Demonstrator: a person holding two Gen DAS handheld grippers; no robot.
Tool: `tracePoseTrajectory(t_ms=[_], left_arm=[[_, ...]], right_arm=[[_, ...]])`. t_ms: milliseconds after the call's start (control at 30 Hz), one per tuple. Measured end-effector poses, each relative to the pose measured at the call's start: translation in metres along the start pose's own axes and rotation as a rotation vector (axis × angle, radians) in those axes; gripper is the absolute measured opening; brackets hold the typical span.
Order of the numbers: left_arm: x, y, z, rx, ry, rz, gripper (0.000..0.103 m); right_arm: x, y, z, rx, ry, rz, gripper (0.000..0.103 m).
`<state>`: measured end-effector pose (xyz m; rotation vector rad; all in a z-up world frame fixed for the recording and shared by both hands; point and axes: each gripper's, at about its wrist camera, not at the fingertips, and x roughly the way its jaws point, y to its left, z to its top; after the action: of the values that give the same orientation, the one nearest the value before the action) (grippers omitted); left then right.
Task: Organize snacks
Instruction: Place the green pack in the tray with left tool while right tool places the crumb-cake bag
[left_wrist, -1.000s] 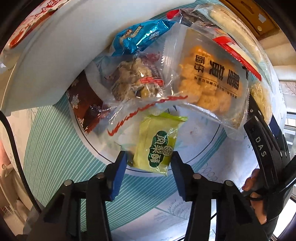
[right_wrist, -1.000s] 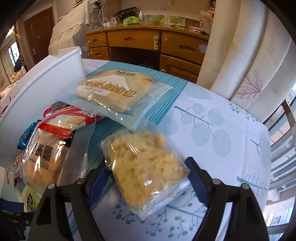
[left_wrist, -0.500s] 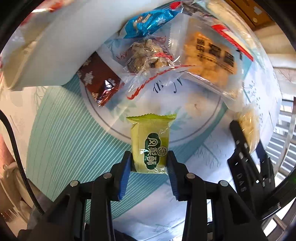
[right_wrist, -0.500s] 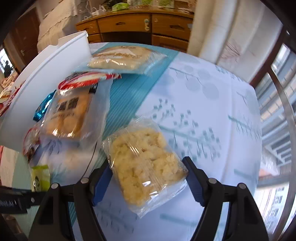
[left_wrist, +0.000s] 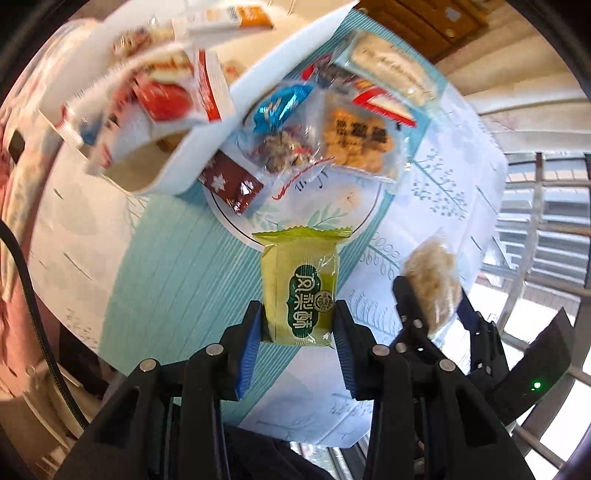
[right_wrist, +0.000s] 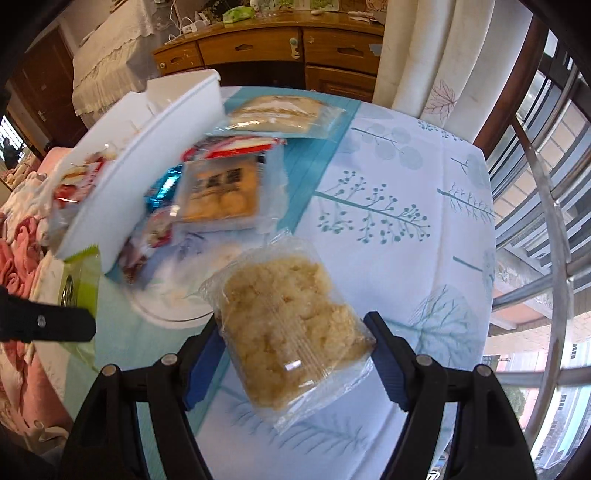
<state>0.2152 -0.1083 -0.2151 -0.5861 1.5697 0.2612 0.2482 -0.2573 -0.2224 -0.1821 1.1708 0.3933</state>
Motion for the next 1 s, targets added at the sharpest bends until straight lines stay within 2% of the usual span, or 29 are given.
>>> tracePoseTrajectory(t_ms=[33, 233, 400, 500, 667, 800, 900, 1000], left_arm=[[-0.008, 0.0, 0.008, 0.011, -0.007, -0.002, 0.037], [-0.066, 0.012, 0.005, 0.094, -0.091, -0.032, 0.037], [-0.102, 0.034, 0.015, 0.089, -0.188, -0.046, 0.037], [-0.116, 0.055, 0.026, 0.078, -0.214, -0.043, 0.037], [-0.136, 0.092, 0.044, 0.068, -0.261, -0.042, 0.037], [-0.152, 0.118, 0.058, 0.093, -0.317, -0.052, 0.036], [-0.158, 0.134, 0.067, 0.126, -0.357, -0.06, 0.036], [-0.162, 0.148, 0.077, 0.173, -0.393, -0.052, 0.036]], right_arm=[[-0.005, 0.004, 0.0, 0.003, -0.008, 0.004, 0.075], [-0.034, 0.027, -0.001, 0.036, -0.075, 0.018, 0.075], [-0.049, 0.038, 0.003, 0.127, -0.091, 0.083, 0.075], [-0.053, 0.045, 0.007, 0.197, -0.097, 0.132, 0.075], [-0.053, 0.064, 0.013, 0.292, -0.092, 0.165, 0.075], [-0.048, 0.08, 0.02, 0.37, -0.086, 0.213, 0.075], [-0.04, 0.095, 0.026, 0.455, -0.073, 0.28, 0.075], [-0.031, 0.114, 0.033, 0.484, -0.063, 0.297, 0.075]])
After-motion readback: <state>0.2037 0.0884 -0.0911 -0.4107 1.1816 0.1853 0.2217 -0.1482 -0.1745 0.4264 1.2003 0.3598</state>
